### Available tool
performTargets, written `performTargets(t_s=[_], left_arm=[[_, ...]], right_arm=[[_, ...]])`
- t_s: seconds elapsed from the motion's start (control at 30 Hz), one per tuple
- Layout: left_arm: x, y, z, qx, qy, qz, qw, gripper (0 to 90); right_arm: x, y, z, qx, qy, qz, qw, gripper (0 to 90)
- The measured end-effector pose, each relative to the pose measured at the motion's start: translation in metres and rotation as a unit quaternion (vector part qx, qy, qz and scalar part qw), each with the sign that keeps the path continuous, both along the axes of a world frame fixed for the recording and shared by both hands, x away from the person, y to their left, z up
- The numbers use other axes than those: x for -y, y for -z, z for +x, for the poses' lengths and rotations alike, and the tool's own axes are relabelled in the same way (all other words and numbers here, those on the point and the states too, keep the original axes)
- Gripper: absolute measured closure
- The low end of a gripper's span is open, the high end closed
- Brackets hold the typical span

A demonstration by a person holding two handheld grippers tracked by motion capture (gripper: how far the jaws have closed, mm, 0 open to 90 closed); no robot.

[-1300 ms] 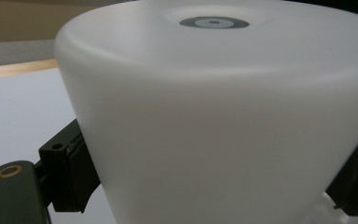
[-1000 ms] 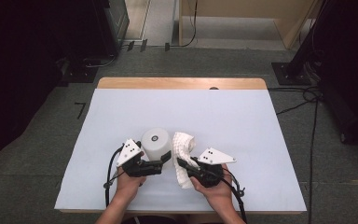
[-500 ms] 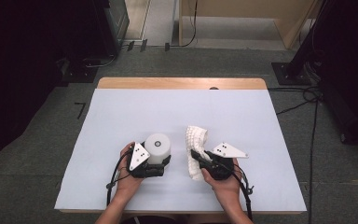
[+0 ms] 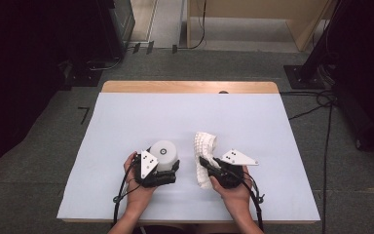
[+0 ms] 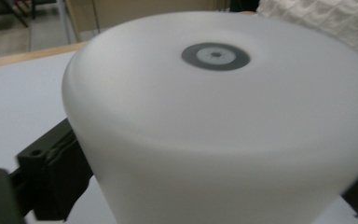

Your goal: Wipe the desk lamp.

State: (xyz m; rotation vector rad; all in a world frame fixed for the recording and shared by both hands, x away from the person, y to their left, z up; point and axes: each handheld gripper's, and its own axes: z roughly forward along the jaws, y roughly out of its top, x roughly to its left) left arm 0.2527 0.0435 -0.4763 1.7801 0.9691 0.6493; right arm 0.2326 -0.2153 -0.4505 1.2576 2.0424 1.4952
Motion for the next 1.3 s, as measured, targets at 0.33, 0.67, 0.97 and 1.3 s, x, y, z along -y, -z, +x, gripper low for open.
performTargets(t_s=[0.33,0.67,0.97,1.3], left_arm=[[-0.016,-0.017,0.003,-0.002,0.026,-0.044,0.9987,8.7],[-0.013,-0.038,-0.008,0.025,0.091,-0.100,0.9905,8.8],[-0.005,-0.036,-0.012,0.016,0.141,-0.090,0.9857,8.9],[0.001,-0.032,-0.011,0.002,0.181,-0.086,0.9797,8.8]], right_arm=[[-0.008,0.002,-0.003,0.010,-0.021,-0.003,0.9997,75.3],[-0.024,0.005,-0.010,0.019,-0.055,0.012,0.9982,75.2],[-0.020,-0.001,-0.010,0.034,-0.044,0.016,0.9983,75.4],[-0.008,-0.014,-0.007,0.048,-0.052,0.034,0.9969,75.4]])
